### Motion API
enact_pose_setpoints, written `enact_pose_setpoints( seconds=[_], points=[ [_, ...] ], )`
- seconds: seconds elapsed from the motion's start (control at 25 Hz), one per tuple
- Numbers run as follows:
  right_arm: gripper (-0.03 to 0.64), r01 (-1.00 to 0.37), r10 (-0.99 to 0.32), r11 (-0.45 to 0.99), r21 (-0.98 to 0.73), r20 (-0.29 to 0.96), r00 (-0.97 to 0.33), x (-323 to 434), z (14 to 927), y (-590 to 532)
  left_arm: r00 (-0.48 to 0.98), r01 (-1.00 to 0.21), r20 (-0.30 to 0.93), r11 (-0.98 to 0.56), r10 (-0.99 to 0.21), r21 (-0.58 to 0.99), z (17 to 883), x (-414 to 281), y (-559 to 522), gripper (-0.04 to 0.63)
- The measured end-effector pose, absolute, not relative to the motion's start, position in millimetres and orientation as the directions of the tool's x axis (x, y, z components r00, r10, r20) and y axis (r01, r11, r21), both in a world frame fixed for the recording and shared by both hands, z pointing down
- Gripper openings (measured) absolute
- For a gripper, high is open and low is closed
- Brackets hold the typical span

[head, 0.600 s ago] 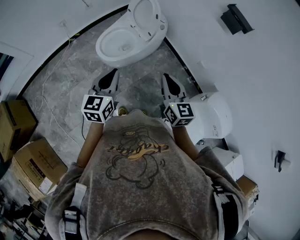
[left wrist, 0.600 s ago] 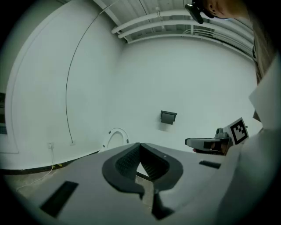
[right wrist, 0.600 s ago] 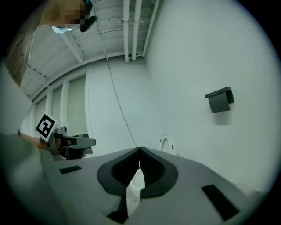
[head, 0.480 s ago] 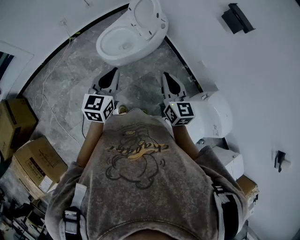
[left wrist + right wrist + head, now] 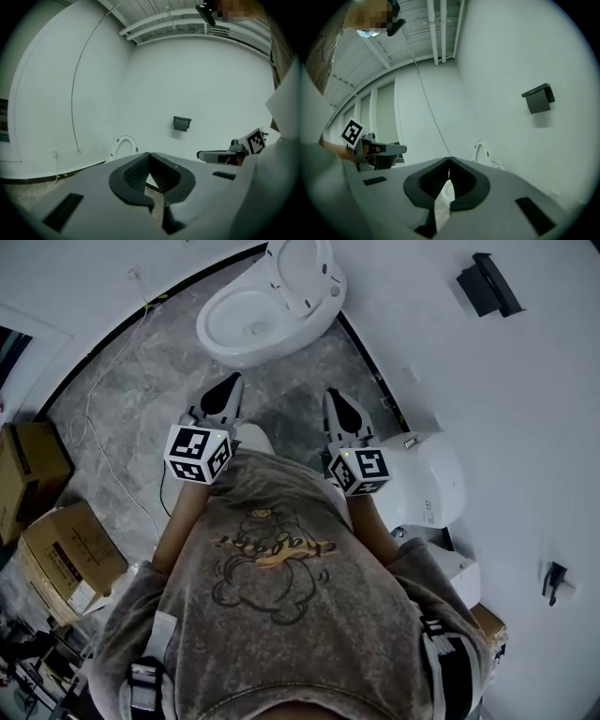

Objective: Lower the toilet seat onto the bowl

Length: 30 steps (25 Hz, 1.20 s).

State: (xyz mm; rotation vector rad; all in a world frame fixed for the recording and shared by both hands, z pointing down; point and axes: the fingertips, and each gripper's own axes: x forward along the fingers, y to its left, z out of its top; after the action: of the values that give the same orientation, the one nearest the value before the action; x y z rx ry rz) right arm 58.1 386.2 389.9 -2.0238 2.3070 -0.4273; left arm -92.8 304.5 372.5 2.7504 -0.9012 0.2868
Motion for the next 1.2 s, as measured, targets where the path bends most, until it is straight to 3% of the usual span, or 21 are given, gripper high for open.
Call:
enact_pose_setpoints(
  seconds=[0.32, 0.8, 1.2],
  points=[
    [0.026, -0.966, -0.976, 0.089, -0.243, 0.173, -0.133, 93.1, 404.2, 319.1, 0.806, -0.578, 0.267, -0.799, -0.528, 0.166, 387.6, -55.6, 224.1, 0.009],
    [0.026, -0.975, -0.980, 0.030, -0.222, 0.187, -0.072, 148.2, 381.2, 127.4, 0.843, -0.522, 0.267, -0.831, -0.467, 0.192, 369.1, 8.5, 31.2, 0.009],
    [0.026, -0.975, -0.984, -0.023, -0.220, 0.175, -0.016, 195.0, 367.9, 58.1, 0.858, -0.491, 0.272, -0.850, -0.435, 0.190, 361.3, 55.3, -44.3, 0.011]
  ],
)
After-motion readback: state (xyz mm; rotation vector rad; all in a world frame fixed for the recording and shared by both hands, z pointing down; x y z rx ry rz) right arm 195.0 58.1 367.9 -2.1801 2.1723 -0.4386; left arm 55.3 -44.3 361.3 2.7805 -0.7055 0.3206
